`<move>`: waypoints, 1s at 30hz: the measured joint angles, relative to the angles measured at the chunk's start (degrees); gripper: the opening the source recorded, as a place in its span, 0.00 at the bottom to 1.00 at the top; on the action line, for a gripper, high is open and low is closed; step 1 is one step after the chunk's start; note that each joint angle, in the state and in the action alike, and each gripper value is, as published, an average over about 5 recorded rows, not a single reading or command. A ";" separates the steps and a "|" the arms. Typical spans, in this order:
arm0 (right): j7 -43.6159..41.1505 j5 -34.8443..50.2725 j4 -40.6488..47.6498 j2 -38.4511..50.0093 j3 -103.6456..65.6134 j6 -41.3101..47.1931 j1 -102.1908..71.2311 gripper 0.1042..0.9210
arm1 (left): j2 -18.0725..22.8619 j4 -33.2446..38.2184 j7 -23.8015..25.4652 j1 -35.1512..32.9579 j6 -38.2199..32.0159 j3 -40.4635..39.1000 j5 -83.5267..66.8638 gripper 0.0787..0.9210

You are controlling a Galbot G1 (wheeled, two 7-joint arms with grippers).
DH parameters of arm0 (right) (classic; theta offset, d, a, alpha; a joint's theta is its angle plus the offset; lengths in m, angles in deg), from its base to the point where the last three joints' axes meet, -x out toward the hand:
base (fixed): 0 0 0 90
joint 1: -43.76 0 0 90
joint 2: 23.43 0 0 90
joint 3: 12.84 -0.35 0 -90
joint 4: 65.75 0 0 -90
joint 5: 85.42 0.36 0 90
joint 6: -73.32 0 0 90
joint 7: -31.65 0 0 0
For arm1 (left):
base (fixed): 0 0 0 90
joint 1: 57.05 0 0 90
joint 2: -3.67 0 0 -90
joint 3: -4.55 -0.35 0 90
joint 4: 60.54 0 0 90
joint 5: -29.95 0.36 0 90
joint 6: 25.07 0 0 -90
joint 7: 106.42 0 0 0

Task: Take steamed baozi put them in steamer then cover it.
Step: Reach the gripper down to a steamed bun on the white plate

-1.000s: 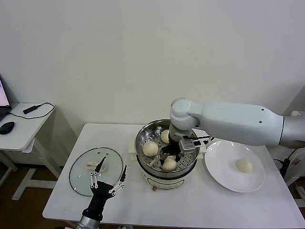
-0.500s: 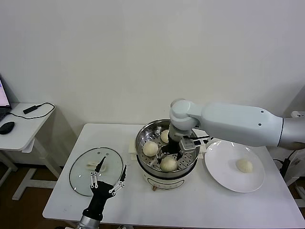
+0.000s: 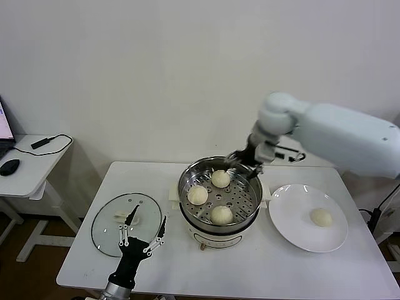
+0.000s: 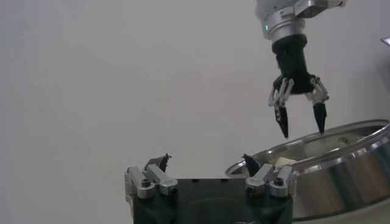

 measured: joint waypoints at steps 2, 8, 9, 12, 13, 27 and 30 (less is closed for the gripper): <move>-0.92 1.48 2.79 1.87 -0.10 2.89 -0.56 0.88 | 0.01 0.00 0.02 0.07 0.04 -0.06 0.01 0.88; -2.32 3.56 10.22 6.83 -0.76 9.31 -4.15 0.88 | 0.02 0.18 0.03 0.08 0.22 -0.12 0.03 0.88; -2.37 3.68 11.22 7.56 -1.06 10.12 -5.01 0.88 | 0.00 0.22 0.03 0.05 0.23 -0.08 0.03 0.88; -2.21 3.75 13.60 9.44 -2.36 12.27 -8.00 0.88 | -0.05 0.26 0.03 -0.04 0.28 0.04 0.04 0.88; -2.04 3.72 14.22 9.92 -2.89 12.91 -9.11 0.88 | -0.06 0.26 0.03 -0.07 0.31 0.06 0.05 0.88; 2.28 2.46 20.09 11.69 -10.91 18.25 -24.29 0.88 | 0.26 0.43 0.03 -0.37 0.50 0.31 0.20 0.88; 3.32 2.21 21.07 11.41 -12.45 18.66 -26.71 0.88 | 0.29 0.41 0.04 -0.45 0.51 0.33 0.27 0.88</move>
